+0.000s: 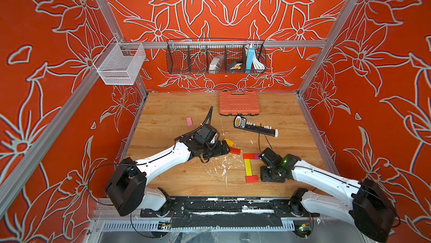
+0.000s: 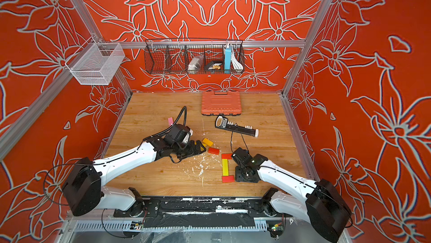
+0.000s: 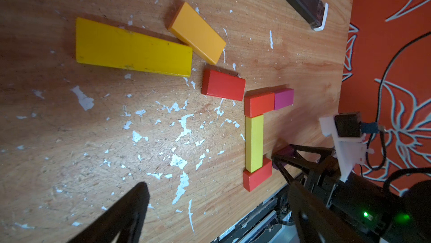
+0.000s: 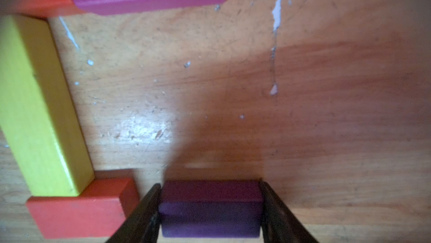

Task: Assemble the letter c with building blocks
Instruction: Assemble the building block at the center of the board.

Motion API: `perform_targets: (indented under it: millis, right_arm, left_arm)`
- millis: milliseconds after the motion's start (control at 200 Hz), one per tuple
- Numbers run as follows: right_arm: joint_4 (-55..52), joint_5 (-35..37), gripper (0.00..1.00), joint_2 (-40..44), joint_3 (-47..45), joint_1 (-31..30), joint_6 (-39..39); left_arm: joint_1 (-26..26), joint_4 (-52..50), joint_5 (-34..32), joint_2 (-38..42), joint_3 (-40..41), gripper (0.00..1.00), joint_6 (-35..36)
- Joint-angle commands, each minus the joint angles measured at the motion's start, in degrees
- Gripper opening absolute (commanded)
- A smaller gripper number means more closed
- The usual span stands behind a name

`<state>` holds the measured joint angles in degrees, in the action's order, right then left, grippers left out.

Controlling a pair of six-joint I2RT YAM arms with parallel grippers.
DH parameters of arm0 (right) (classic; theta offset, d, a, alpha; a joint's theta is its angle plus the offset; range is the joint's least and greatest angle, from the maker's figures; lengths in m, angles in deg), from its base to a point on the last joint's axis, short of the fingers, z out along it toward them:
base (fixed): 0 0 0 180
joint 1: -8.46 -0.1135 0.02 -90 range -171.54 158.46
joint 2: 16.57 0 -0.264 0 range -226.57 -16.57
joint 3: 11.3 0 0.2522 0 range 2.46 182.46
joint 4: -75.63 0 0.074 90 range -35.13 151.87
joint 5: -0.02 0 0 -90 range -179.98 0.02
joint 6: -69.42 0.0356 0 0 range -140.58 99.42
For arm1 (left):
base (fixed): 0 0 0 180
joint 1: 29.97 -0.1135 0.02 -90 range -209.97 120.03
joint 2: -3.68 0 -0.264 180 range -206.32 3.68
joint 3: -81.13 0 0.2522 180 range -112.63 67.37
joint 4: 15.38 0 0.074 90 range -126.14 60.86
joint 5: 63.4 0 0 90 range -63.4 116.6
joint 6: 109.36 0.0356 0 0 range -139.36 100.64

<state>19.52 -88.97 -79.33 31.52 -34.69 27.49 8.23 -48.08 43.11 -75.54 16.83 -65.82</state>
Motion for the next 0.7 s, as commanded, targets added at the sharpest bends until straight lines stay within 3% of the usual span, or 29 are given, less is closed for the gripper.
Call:
perform_targets:
  millis: [0,140,310,696]
  right_arm:
    - [0.43,-0.02,0.60,-0.66,0.80,-0.67,1.07]
    - [0.78,-0.05,0.63,-1.18,1.42,-1.03,1.22]
    - [-0.33,0.03,0.78,-0.22,2.38,-1.19,1.53]
    - [-5.14,2.82,0.93,12.81,1.65,-0.56,7.18]
  left_arm:
    - [-0.40,0.74,0.87,-0.76,0.70,0.94,-0.43]
    - [-0.31,1.34,1.74,-0.94,0.67,0.94,-1.08]
    - [0.19,1.62,2.72,-0.90,0.66,0.94,-2.23]
    - [6.89,4.35,0.03,0.60,1.79,0.95,-11.07]
